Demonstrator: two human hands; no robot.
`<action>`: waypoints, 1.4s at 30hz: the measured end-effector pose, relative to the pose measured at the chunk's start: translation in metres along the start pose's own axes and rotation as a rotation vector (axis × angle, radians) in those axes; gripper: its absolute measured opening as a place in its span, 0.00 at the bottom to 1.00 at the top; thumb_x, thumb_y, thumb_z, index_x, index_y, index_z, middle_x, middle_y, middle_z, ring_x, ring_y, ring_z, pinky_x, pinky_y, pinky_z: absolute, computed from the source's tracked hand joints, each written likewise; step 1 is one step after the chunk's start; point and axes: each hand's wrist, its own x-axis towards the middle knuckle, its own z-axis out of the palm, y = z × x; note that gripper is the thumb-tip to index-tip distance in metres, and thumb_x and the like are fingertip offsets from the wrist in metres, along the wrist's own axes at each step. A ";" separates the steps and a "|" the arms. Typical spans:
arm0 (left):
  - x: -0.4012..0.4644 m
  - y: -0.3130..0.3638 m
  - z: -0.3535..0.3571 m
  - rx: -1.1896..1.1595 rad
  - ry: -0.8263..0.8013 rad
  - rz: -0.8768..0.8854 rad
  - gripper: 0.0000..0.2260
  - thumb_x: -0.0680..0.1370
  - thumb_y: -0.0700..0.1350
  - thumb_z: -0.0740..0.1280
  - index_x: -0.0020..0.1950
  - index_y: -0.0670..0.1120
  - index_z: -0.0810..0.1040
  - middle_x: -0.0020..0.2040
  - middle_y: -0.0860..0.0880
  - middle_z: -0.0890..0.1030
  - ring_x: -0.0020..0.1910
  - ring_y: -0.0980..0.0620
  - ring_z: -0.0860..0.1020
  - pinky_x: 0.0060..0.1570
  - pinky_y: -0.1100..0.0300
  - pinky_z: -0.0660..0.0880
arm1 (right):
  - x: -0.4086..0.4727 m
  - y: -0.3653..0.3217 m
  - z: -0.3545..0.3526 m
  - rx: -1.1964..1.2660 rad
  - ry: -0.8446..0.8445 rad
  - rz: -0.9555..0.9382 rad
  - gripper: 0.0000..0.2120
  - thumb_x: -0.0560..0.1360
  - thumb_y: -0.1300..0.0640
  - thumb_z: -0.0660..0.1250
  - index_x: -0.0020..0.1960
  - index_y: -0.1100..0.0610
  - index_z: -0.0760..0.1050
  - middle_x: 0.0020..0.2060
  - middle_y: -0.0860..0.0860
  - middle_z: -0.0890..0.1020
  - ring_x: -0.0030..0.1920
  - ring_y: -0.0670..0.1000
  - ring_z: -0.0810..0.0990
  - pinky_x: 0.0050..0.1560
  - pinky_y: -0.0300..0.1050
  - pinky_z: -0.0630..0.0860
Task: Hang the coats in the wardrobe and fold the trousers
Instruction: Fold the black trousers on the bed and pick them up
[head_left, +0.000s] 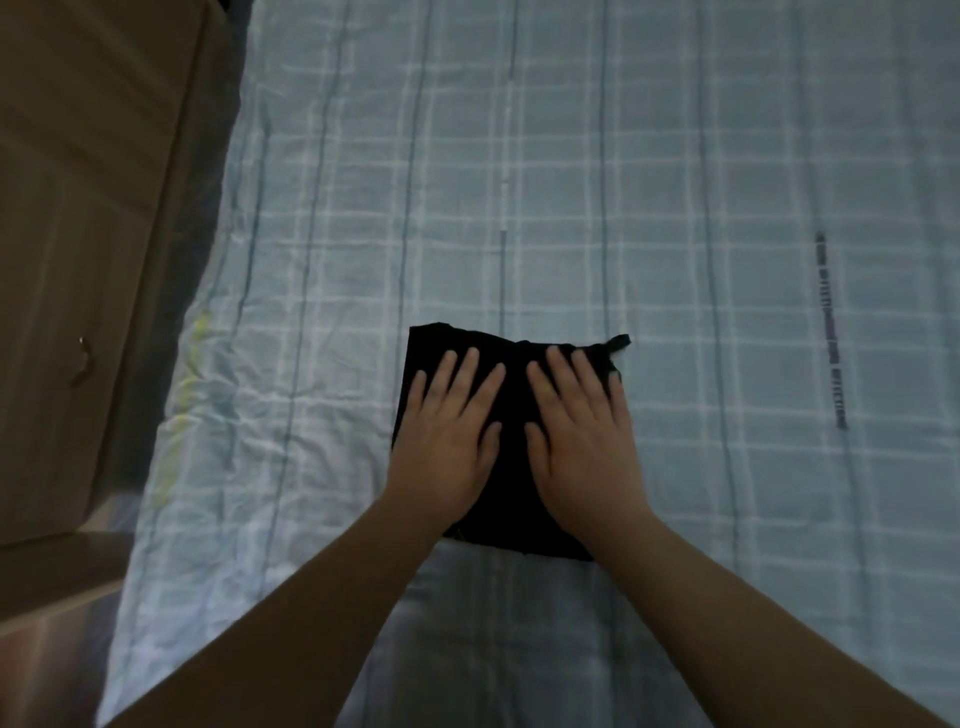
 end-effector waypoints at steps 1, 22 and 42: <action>-0.002 -0.002 0.006 0.023 -0.034 -0.024 0.26 0.82 0.54 0.53 0.80 0.52 0.58 0.80 0.46 0.58 0.80 0.46 0.53 0.76 0.43 0.53 | -0.005 -0.002 0.007 -0.042 -0.053 0.006 0.28 0.81 0.48 0.54 0.79 0.56 0.61 0.79 0.54 0.60 0.80 0.56 0.55 0.77 0.63 0.52; -0.037 -0.004 -0.016 -0.680 0.061 -0.740 0.24 0.80 0.49 0.67 0.73 0.45 0.65 0.63 0.50 0.74 0.62 0.51 0.75 0.54 0.62 0.70 | -0.039 -0.011 -0.010 0.769 0.020 0.827 0.34 0.81 0.52 0.65 0.81 0.50 0.52 0.76 0.51 0.65 0.74 0.50 0.66 0.73 0.47 0.65; -0.087 -0.016 -0.156 -1.271 0.077 -0.907 0.13 0.80 0.50 0.67 0.65 0.51 0.76 0.57 0.53 0.82 0.53 0.54 0.82 0.51 0.56 0.80 | -0.016 -0.065 -0.100 1.415 -0.295 0.893 0.15 0.79 0.57 0.67 0.65 0.51 0.78 0.58 0.53 0.84 0.57 0.56 0.84 0.58 0.57 0.80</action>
